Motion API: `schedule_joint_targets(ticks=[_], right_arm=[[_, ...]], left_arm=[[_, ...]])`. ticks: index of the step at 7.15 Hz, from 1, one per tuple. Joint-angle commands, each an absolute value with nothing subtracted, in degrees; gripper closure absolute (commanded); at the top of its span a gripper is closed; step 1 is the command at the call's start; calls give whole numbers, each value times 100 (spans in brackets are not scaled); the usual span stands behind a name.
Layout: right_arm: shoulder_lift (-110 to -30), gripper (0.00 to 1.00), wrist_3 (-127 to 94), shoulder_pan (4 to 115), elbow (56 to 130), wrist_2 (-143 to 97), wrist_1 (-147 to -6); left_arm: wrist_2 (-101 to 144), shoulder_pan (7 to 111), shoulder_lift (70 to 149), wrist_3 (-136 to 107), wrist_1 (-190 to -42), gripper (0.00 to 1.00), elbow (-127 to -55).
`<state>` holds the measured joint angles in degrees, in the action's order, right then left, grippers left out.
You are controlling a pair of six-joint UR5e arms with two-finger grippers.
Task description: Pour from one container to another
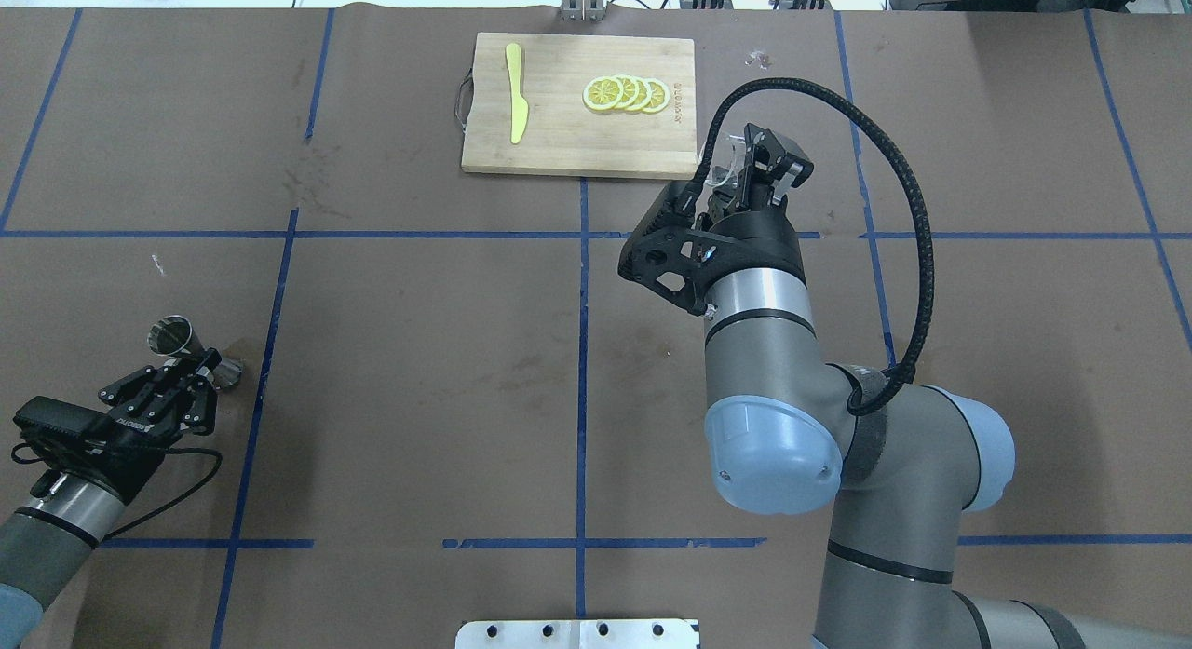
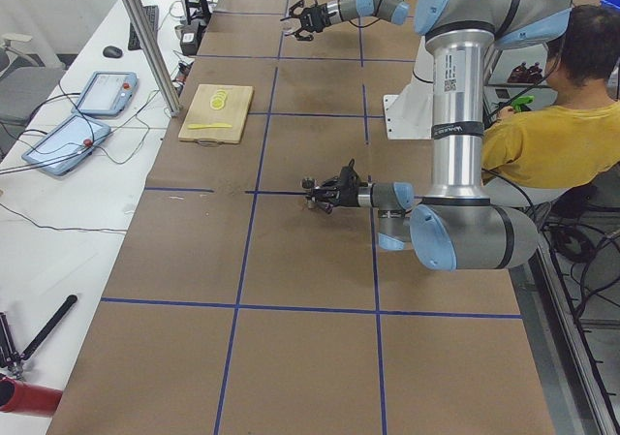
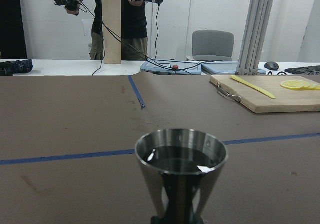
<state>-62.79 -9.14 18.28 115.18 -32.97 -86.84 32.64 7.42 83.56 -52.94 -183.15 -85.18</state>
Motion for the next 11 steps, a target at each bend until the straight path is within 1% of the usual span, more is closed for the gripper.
schedule_joint_targets(ticks=[1, 5, 7, 8, 9, 10, 11], right_arm=[[-6284, 100, -914, 1828, 11514, -3296, -8684], [-6311, 100, -914, 1828, 11514, -3296, -8684], [-6311, 100, -914, 1828, 11522, -3296, -8684], [-6311, 100, -914, 1828, 11522, -3296, -8684], [-6311, 100, -914, 1828, 11522, -3296, -8684], [-6311, 100, -914, 1828, 11522, -3296, -8684], [-6311, 100, -914, 1828, 11522, -3296, -8684]], left_arm=[[3252, 712, 8429, -5291, -18220, 100, -8517], [3252, 650, 8446, -5291, -18220, 100, -8517], [3252, 650, 8429, -5291, -18220, 92, -8517], [3252, 650, 8446, -5291, -18220, 81, -8525], [3252, 650, 8446, -5291, -18228, 60, -8534], [3252, 650, 8446, -5291, -18229, 53, -8534], [3243, 650, 8446, -5291, -18229, 49, -8534]])
